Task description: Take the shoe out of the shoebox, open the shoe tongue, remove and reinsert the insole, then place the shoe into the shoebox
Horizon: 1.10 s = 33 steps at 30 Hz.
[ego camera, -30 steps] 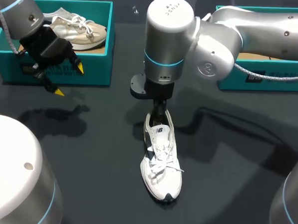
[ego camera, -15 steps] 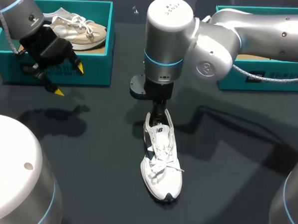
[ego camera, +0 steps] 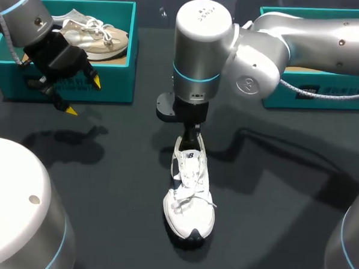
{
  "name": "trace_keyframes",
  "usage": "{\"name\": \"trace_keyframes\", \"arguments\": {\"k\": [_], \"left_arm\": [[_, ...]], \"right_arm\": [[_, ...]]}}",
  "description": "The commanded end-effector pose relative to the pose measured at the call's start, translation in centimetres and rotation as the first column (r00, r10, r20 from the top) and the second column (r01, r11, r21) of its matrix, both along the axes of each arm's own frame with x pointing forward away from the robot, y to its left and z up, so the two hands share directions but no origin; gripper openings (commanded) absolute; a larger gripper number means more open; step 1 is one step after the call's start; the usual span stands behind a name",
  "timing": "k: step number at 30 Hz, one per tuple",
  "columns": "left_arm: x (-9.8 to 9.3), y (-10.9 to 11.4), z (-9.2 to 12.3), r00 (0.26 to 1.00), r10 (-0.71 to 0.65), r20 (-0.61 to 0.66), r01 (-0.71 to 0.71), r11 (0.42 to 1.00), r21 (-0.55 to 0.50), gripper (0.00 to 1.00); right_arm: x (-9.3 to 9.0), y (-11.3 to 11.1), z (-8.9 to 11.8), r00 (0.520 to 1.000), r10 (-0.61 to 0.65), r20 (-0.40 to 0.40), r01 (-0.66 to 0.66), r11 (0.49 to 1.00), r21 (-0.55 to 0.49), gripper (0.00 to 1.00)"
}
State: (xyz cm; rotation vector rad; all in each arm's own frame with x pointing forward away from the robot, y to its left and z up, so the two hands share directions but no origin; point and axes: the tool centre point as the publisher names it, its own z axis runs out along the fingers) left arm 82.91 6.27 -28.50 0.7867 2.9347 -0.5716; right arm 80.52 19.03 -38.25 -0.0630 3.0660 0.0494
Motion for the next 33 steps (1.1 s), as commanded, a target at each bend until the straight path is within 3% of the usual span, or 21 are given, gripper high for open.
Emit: {"name": "trace_keyframes", "arguments": {"k": [1,7,15,33], "left_arm": [[-0.1,0.1,0.0,1.0,0.0,0.002,0.0,1.0,0.001,1.0],[-0.1,0.1,0.0,1.0,0.0,0.002,0.0,1.0,0.001,1.0],[-0.1,0.1,0.0,1.0,0.0,0.002,0.0,1.0,0.001,1.0],[-0.1,0.1,0.0,1.0,0.0,0.002,0.0,1.0,0.001,1.0]], "right_arm": [[-0.3,-0.2,1.6,1.0,-0.01,0.012,0.01,1.0,-0.016,0.0],[0.1,-1.2,4.6,0.999,-0.016,0.039,0.018,0.999,-0.042,0.0],[1.3,-3.0,11.5,0.993,-0.059,0.106,0.072,0.991,-0.115,0.0],[1.3,-3.0,11.5,0.993,-0.059,0.106,0.072,0.991,-0.115,0.0]]}}
